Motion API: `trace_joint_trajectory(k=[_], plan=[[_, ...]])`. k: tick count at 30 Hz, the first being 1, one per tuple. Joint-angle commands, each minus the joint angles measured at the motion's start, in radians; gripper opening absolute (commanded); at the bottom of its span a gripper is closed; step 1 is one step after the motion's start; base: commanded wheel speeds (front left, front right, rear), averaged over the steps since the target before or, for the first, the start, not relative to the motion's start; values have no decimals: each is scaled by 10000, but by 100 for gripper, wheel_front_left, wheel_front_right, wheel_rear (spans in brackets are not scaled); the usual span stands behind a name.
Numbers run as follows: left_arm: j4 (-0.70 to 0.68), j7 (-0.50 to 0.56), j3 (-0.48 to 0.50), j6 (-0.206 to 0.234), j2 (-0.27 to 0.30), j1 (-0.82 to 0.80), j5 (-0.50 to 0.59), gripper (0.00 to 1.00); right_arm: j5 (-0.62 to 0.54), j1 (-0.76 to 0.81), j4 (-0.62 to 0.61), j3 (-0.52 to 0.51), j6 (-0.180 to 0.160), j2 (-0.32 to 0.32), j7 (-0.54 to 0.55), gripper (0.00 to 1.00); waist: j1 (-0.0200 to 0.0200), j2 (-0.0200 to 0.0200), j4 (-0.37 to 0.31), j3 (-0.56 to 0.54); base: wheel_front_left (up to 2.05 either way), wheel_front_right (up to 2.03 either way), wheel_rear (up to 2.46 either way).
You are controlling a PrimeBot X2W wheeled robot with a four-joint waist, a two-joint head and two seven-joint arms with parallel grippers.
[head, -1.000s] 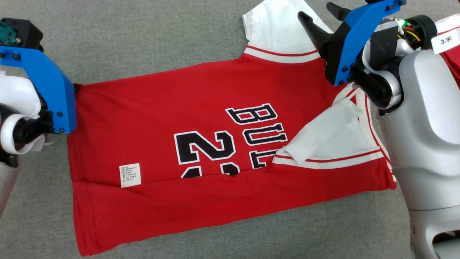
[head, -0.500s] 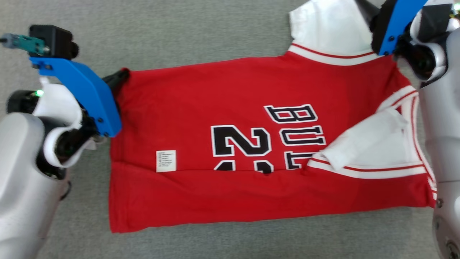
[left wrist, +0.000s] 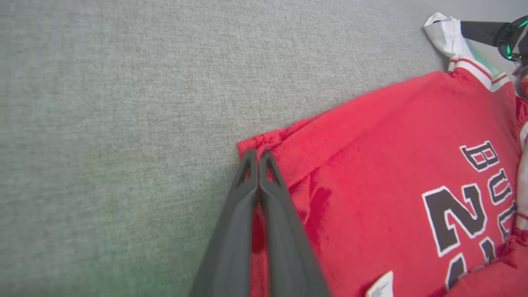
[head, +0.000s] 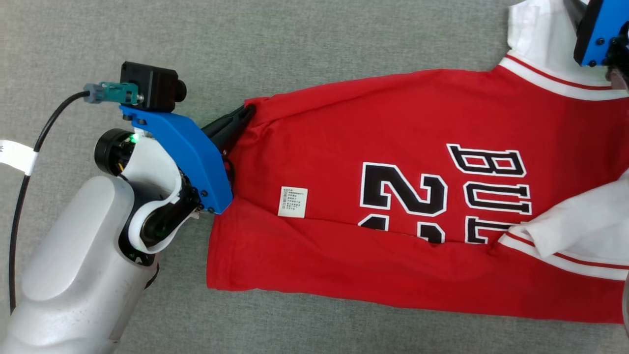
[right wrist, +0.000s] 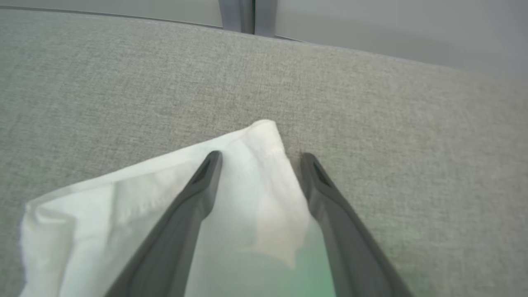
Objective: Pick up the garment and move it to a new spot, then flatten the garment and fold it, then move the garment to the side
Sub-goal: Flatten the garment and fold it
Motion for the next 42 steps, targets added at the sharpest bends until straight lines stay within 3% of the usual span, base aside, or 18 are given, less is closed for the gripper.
trace_joint_trajectory(k=[1, 2, 3, 4, 12, 21, 32, 42], plan=[[82, -63, -11, -44, -25, -14, 64, 0, -144, 4, 122, -63, 6, -57, 131, 100, 0, 0, 100, 71, 0, 0, 0], [107, -114, 10, -26, -39, -47, 86, 0, -175, 30, 170, -108, 6, -51, 159, 90, 0, 0, 103, 74, 0, 0, 0], [137, -192, 43, -7, -58, -67, 105, 0, -170, 50, 174, -120, 6, -12, 143, 13, 0, 0, 92, 74, 0, 0, 0], [173, -279, 89, 26, -51, -78, 136, 0, -149, 54, 122, -155, 6, 29, 43, 0, 0, 0, 55, 74, 0, 0, 0], [875, -1811, 780, 321, -284, -101, 291, 0, 609, 259, -463, -378, 4, 149, -1334, 0, 0, 0, -417, -227, 0, 0, 0], [1949, -3596, 1404, -105, -437, 902, 13, 0, 2609, 2362, -1978, 547, 6, -352, -1812, 0, 0, 0, -1149, -1218, 0, 0, 0], [1682, -5063, 1517, -423, -263, 2691, 38, 0, 4202, 6020, -5499, 374, 6, -446, -1869, 0, 0, 0, -1643, -2236, 0, 0, 0], [1897, -5819, 1427, -557, -192, 3623, 147, 0, 4420, 8351, -7194, -124, 6, 143, -1139, 0, 0, 0, -1886, -2856, 0, 0, 0]])
